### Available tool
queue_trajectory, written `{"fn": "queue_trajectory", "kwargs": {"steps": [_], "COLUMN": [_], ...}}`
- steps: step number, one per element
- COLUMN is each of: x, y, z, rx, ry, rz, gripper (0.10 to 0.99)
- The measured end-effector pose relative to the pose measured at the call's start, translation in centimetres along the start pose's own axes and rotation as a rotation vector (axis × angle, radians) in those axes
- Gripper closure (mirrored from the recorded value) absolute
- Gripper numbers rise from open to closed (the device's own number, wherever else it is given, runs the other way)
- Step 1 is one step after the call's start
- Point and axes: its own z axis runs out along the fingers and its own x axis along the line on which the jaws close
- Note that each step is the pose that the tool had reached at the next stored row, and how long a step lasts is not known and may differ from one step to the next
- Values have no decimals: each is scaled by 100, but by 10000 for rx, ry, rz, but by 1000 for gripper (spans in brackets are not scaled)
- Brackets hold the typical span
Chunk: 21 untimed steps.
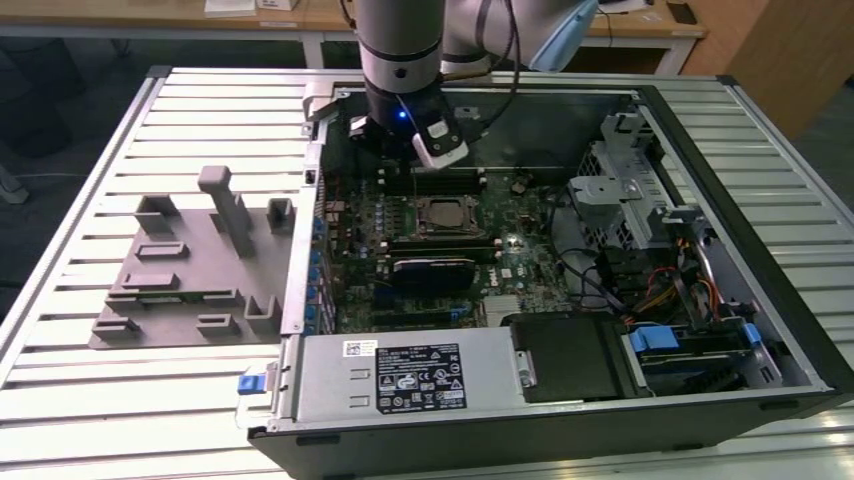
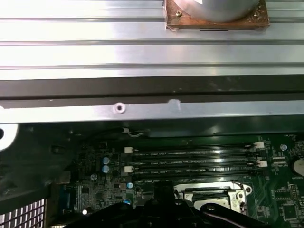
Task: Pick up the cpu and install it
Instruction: 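Install the first cpu locking lever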
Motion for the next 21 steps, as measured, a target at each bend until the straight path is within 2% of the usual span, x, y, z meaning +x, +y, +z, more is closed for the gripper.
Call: {"fn": "queue_trajectory", "kwargs": {"steps": [16, 21], "x": [-362, -425], "y": [15, 19], "z": [17, 20], "rx": [0, 11], "ry": [0, -1], "rz": [0, 0], "gripper": [980, 980]}}
